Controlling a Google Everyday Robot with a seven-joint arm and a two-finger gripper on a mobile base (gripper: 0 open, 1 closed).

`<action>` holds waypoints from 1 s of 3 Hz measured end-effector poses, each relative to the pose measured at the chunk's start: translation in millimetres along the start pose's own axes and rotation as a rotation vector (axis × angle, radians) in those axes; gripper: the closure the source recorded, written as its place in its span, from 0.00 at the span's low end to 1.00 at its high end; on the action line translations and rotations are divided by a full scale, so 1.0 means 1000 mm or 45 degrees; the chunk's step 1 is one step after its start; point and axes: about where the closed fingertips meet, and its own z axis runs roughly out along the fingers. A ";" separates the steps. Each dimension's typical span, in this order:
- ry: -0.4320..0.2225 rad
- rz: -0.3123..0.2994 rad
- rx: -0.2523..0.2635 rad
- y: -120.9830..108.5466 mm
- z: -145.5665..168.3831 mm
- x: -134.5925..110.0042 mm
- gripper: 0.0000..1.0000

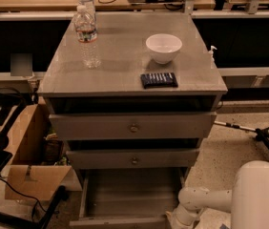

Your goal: Open bottom drawer

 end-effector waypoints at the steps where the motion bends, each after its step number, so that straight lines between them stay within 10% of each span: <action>1: 0.000 0.000 0.000 0.000 0.000 0.000 0.04; 3: 0.000 0.000 0.000 0.000 0.000 0.000 0.00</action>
Offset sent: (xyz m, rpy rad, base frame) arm 0.0000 0.0000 0.0003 0.0000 0.0000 0.0000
